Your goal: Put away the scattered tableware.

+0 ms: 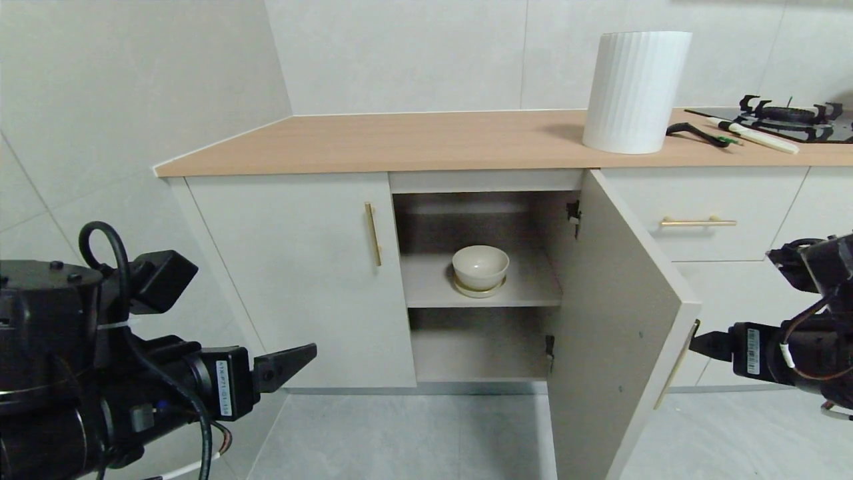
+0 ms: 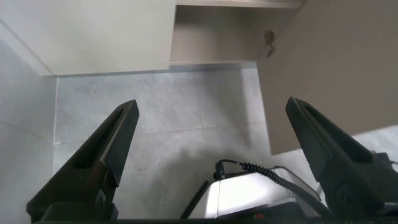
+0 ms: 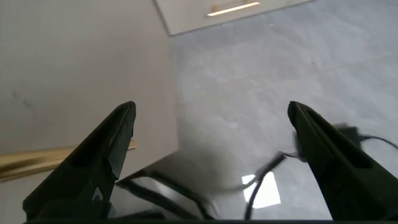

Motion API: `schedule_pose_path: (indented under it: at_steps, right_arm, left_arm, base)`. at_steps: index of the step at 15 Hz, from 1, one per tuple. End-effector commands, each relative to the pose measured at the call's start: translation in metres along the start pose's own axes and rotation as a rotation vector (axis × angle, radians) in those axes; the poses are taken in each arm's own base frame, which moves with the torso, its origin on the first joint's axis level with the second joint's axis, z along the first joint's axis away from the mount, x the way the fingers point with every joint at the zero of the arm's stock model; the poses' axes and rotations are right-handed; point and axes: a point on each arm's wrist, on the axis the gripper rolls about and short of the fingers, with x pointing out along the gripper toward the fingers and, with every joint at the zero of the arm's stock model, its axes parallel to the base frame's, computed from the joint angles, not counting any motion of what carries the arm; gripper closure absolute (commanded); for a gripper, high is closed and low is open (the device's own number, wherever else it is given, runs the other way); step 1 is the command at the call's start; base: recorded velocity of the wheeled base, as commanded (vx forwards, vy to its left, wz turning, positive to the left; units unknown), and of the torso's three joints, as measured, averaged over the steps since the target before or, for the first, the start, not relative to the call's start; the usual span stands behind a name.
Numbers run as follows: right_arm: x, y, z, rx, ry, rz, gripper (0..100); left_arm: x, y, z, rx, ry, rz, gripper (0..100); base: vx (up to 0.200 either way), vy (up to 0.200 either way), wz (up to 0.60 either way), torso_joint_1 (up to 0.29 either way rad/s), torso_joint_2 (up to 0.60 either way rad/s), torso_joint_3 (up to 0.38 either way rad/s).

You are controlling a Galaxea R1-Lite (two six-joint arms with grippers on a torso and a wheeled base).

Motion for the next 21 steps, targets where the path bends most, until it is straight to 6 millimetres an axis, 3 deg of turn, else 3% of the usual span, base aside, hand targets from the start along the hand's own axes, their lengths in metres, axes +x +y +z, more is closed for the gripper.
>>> schedule_pose_path:
  at_steps: [1,4,9,11,12,17,21]
  right_arm:
    - [0.007,0.022,-0.006,-0.052,0.024,0.067,0]
    - [0.022,0.054,-0.003,-0.094,0.047,0.185,0]
    - [0.049,0.102,0.022,-0.111,0.105,0.368,0]
    - [0.053,0.106,0.024,-0.111,0.112,0.381,0]
    - [0.071,0.119,0.024,-0.121,0.139,0.401,0]
    - [0.114,0.139,0.012,-0.101,0.112,0.422,0]
    - [0.124,0.146,0.012,-0.048,0.075,0.442,0]
  left_arm:
    - [0.0,0.0,0.001,-0.002,-0.003,0.0,0]
    - [-0.003,0.0,0.002,-0.006,-0.018,0.0,0]
    - [-0.004,0.0,0.003,-0.004,-0.021,0.0,0]
    - [-0.003,0.0,0.002,-0.004,-0.019,-0.001,0]
    - [-0.003,0.0,0.002,-0.004,-0.02,0.001,0]
    - [-0.003,0.0,0.002,-0.001,-0.017,0.002,0]
    - [-0.003,0.0,0.002,0.0,-0.013,0.001,0]
  base:
    - [0.0,0.0,0.0,0.0,0.0,0.0]
    - [0.0,0.0,0.0,0.0,0.0,0.0]
    - [0.0,0.0,0.0,0.0,0.0,0.0]
    - [0.0,0.0,0.0,0.0,0.0,0.0]
    - [0.0,0.0,0.0,0.0,0.0,0.0]
    - [0.0,0.0,0.0,0.0,0.0,0.0]
    - [0.0,0.0,0.0,0.0,0.0,0.0]
